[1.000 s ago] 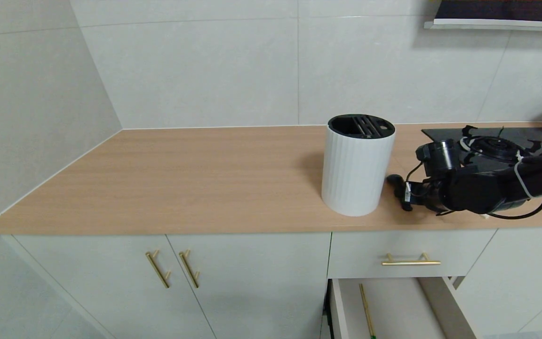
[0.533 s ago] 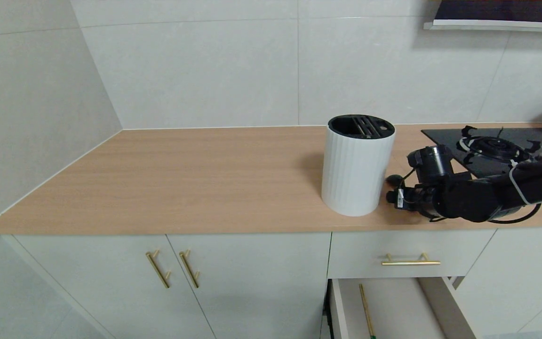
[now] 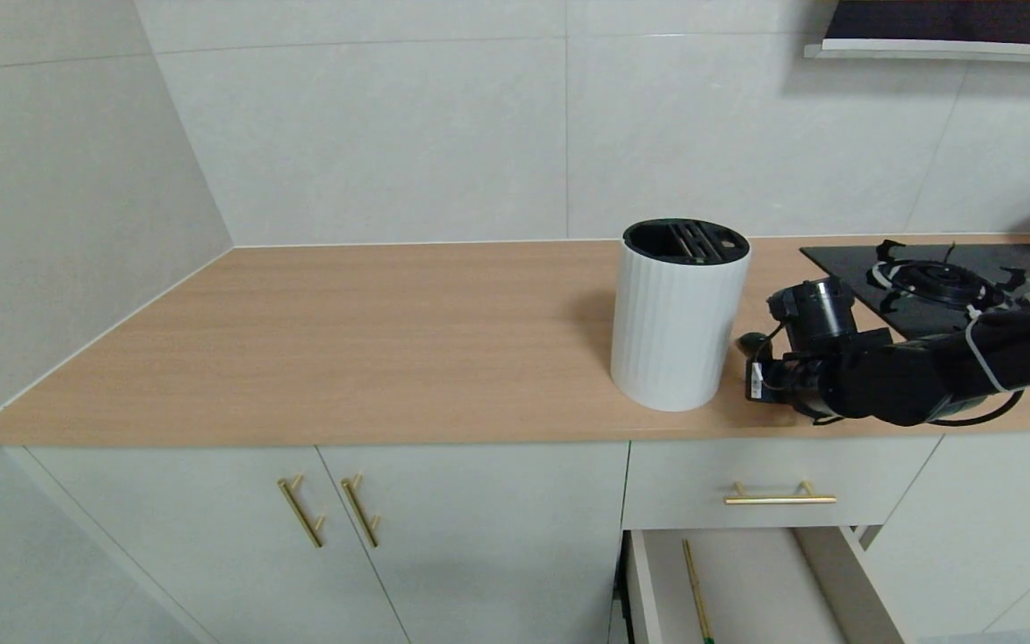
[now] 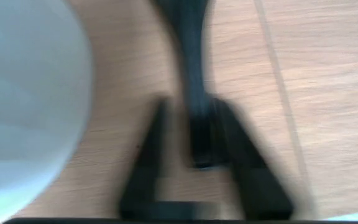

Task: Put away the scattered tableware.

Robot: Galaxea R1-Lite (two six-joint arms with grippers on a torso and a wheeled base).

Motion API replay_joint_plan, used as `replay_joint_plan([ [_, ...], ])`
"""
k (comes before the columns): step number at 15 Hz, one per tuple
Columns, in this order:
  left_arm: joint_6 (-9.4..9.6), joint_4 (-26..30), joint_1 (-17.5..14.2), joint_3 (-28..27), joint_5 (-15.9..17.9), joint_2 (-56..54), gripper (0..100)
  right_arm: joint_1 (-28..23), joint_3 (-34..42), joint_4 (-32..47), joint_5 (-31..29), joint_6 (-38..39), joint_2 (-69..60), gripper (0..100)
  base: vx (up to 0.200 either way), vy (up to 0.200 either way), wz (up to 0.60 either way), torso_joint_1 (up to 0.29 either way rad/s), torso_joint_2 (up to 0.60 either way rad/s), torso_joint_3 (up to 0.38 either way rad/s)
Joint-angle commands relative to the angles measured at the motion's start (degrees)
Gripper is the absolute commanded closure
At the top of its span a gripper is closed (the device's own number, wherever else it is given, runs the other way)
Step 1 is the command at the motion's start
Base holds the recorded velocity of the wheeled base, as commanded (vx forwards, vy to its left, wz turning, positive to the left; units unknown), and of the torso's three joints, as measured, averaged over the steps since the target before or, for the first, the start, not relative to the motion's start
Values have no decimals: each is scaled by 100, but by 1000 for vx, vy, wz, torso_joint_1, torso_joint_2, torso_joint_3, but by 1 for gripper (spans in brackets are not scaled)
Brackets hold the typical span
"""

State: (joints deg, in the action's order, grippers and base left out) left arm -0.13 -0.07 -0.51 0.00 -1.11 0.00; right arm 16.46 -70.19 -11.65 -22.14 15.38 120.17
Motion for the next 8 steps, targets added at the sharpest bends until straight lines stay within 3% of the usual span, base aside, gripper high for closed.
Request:
replay_joint_plan([
  [1, -4, -1, -2, 0, -3, 0, 0, 7, 6, 5, -10, 8, 50, 100, 0, 0, 0, 0, 0, 0],
  [8, -4, -1, -2, 0, -3, 0, 0, -37, -3, 5, -1, 17, -143, 100, 0, 0, 0, 0, 0, 0],
])
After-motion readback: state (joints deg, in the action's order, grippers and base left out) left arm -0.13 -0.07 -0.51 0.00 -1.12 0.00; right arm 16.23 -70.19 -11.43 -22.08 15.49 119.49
